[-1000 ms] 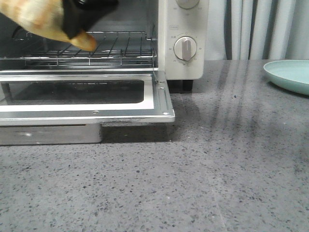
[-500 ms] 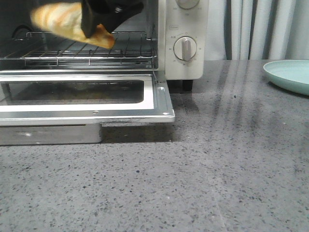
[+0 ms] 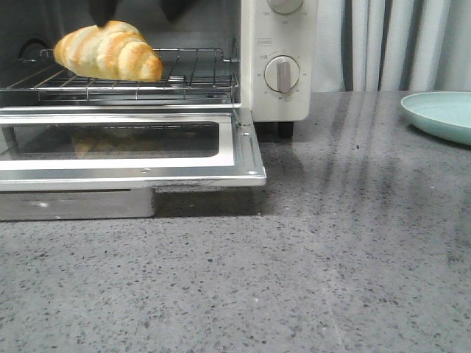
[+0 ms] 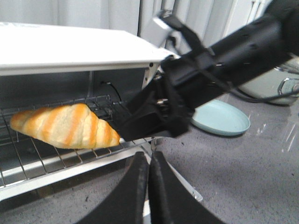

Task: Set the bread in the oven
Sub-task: 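Open the right gripper and withdraw it from the oven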

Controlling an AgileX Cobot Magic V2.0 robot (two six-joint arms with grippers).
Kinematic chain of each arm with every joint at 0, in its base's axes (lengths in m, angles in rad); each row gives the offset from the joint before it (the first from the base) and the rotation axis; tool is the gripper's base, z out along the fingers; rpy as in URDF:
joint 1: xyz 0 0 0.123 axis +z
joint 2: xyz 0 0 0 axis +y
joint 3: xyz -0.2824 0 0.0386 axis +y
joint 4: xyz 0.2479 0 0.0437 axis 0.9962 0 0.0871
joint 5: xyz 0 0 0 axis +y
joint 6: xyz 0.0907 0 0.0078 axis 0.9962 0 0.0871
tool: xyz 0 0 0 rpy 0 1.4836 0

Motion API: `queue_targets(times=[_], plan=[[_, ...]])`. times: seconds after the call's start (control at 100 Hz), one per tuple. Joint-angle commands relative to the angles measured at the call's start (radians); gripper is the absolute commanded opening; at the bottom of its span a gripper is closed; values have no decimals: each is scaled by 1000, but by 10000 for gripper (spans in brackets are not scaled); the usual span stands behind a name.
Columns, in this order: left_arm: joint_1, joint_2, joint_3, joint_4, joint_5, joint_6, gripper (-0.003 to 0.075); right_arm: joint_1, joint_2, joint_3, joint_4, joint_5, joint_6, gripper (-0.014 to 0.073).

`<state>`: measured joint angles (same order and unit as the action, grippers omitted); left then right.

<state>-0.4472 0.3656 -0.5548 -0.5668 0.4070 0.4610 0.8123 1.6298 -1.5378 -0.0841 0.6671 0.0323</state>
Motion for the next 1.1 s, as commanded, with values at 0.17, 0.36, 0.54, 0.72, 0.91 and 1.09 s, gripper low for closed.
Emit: queue_targets(times=[0.17, 0.36, 0.54, 0.72, 0.91, 1.09], plan=[[2, -124, 27, 32, -78, -11, -22, 85, -450, 323, -68, -159, 2, -64], [2, -217, 127, 101, -90, -11, -22, 58, -922, 691, -247, -249, 2, -62], [2, -220, 180, 89, -161, -11, -22, -23, -1338, 876, -395, -195, 176, -62], [2, -220, 182, 89, -213, -11, -22, -36, -1492, 948, -464, -136, 187, -62], [2, -220, 182, 89, -215, -11, -21, -36, -1494, 950, -469, -136, 187, -62], [2, -220, 182, 89, -215, -11, -21, -36, -1494, 950, -469, -124, 187, -62]])
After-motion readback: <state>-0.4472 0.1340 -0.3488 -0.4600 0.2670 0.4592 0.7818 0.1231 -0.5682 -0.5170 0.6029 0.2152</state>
